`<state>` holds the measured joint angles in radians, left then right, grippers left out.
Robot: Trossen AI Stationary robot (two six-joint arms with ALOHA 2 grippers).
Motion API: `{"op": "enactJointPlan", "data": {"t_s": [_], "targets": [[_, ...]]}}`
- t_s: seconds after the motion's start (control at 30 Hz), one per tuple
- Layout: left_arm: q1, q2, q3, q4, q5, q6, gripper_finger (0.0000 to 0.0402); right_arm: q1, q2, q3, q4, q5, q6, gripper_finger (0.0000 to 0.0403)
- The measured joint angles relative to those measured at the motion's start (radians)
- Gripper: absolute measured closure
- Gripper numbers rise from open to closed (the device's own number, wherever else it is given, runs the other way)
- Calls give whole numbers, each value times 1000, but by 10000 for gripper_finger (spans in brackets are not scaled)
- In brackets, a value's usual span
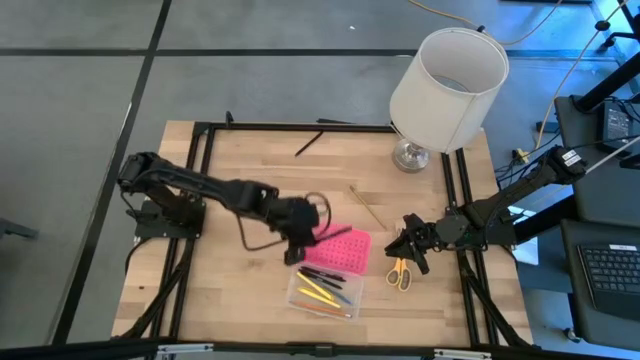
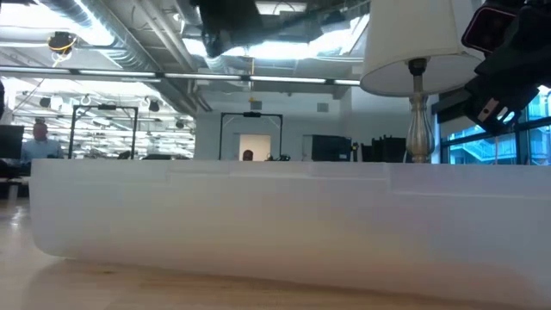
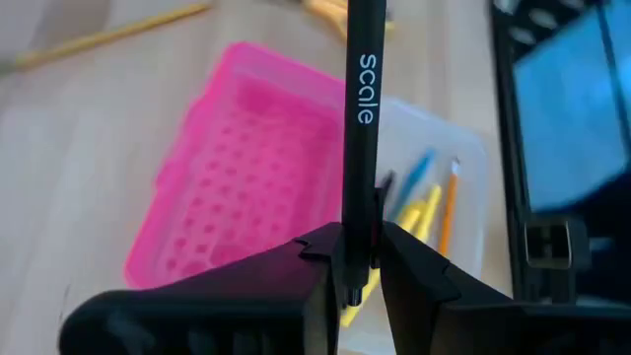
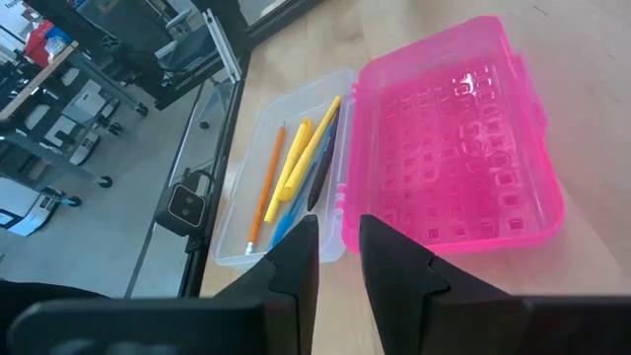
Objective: Pick & place school supplies into a supply box
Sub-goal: Put the black pen into the pink supply box
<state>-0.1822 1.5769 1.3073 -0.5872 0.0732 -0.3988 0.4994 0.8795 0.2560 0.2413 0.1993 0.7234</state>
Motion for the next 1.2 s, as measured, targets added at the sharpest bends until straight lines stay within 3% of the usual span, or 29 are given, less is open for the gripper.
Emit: {"op": "enactJointPlan", "data": {"t_s": [0.13,0.3,0.5,0.73,1.03,1.2], "targets": [[-84,11,1,7,-58,78,358,0,0,0,0,0,0,320],[-159,44,20,-3,-105,-2,358,0,0,0,0,0,0,320],[-206,189,189,-111,-107,27,359,0,0,0,-9,-7,1,320],[-209,407,405,-450,-107,54,359,0,0,0,-14,-23,5,320],[-205,534,437,-457,-108,240,359,0,0,0,-24,-45,8,320],[-194,561,437,-466,-188,309,359,0,0,0,-26,-45,8,320]]}}
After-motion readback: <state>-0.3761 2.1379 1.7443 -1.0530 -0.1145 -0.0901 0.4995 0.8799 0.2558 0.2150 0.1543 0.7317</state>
